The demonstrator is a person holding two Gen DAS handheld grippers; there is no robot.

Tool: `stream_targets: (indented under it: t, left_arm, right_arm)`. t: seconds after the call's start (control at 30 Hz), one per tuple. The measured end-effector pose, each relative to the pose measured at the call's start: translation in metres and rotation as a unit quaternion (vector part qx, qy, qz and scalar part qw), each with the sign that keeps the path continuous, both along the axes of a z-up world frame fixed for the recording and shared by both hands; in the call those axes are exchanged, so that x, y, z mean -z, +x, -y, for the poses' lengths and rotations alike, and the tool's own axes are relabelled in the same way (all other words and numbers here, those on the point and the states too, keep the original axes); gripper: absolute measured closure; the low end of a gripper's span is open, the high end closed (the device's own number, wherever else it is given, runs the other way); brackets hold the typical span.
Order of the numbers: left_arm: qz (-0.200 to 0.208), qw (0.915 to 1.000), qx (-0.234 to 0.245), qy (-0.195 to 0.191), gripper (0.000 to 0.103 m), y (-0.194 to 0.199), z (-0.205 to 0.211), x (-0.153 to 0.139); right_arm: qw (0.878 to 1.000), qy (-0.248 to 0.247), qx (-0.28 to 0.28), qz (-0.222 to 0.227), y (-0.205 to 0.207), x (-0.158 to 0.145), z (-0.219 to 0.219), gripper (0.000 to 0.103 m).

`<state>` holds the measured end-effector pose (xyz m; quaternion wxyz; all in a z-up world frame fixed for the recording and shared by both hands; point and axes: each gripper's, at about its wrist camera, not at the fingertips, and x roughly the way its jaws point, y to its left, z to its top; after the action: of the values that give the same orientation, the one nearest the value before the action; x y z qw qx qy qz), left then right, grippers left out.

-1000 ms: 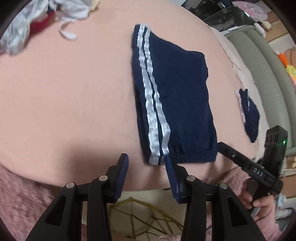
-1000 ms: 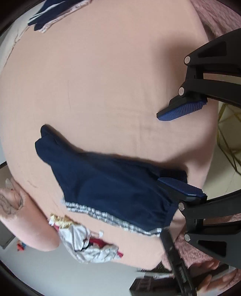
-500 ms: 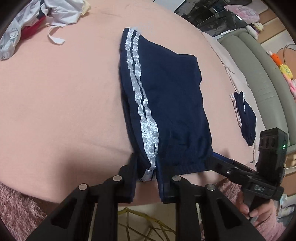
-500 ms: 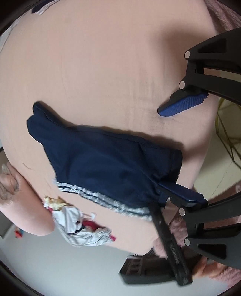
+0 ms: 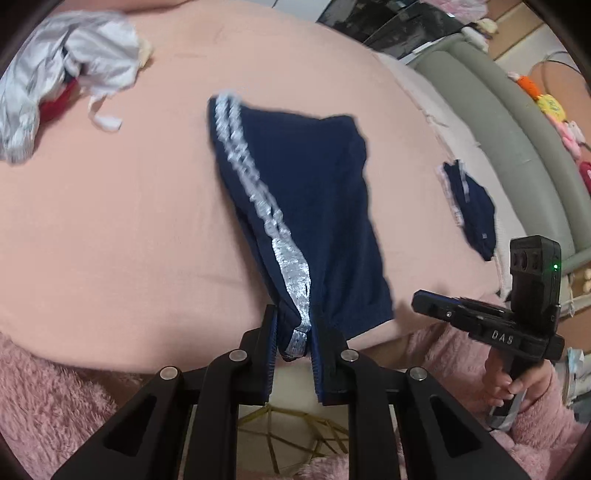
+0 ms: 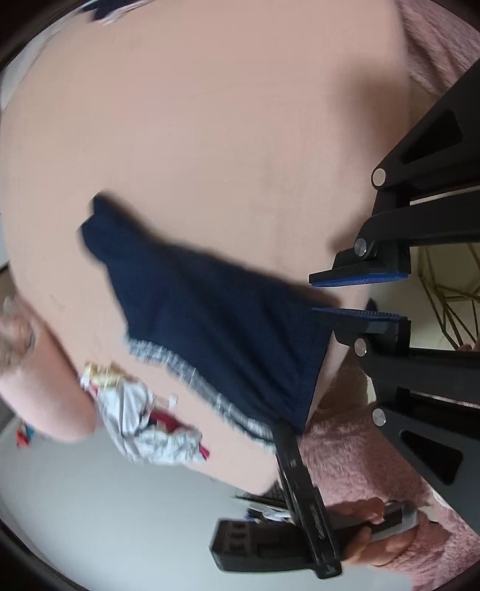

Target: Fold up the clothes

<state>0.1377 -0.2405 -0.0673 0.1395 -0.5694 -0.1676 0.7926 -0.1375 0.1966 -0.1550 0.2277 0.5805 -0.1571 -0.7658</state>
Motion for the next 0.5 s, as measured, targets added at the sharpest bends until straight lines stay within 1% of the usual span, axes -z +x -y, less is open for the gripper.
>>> stream_targets:
  t: [0.03,0.07,0.1,0.13,0.17,0.2,0.3,0.33,0.37,0.43,0.5]
  left_arm:
    - [0.01,0.9999,-0.005,0.0,0.089,0.0,0.003,0.005]
    - [0.019,0.9998,-0.011,0.0,0.089,-0.001,0.005,0.01]
    - [0.022,0.9997,-0.014,0.002,0.089,-0.001,0.007,0.012]
    - [0.022,0.9996,-0.015,0.002,0.089,-0.001,0.009,0.012]
    - [0.022,0.9997,-0.014,-0.001,0.089,-0.002,0.009,0.012]
    - [0.022,0.9997,-0.013,-0.003,0.089,-0.005,0.008,0.013]
    - [0.027,0.9995,-0.013,-0.005,0.089,-0.012,0.007,0.019]
    - [0.029,0.9995,-0.014,-0.006,0.089,-0.015,0.007,0.021]
    - [0.032,0.9994,-0.012,-0.008,0.089,-0.016,0.008,0.023]
    - [0.034,0.9993,-0.012,-0.012,0.088,-0.017,0.005,0.026]
    - [0.035,0.9991,-0.012,-0.022,0.088,-0.019,0.0,0.031]
  right_arm:
    - [1.0,-0.013,0.012,0.01,-0.002,0.004,-0.003,0.092]
    - [0.999,-0.029,0.021,0.018,-0.003,0.006,-0.005,0.088]
    - [0.999,-0.038,0.021,0.02,-0.004,0.006,-0.004,0.081]
    - [0.999,-0.037,0.014,0.017,-0.007,0.005,-0.001,0.059]
    - [0.999,-0.032,0.008,0.011,-0.01,0.003,0.003,0.04]
    - [0.999,-0.032,0.004,0.007,-0.014,0.003,0.007,0.037]
    - [0.998,-0.051,0.0,0.031,-0.03,0.015,0.013,0.037]
    - [0.998,-0.051,0.001,0.041,-0.034,0.021,0.016,0.039]
    - [0.998,-0.048,-0.003,0.042,-0.036,0.024,0.02,0.055]
    - [0.998,-0.04,-0.021,0.042,-0.035,0.028,0.03,0.079]
    - [0.998,-0.045,-0.031,0.04,-0.031,0.03,0.031,0.082]
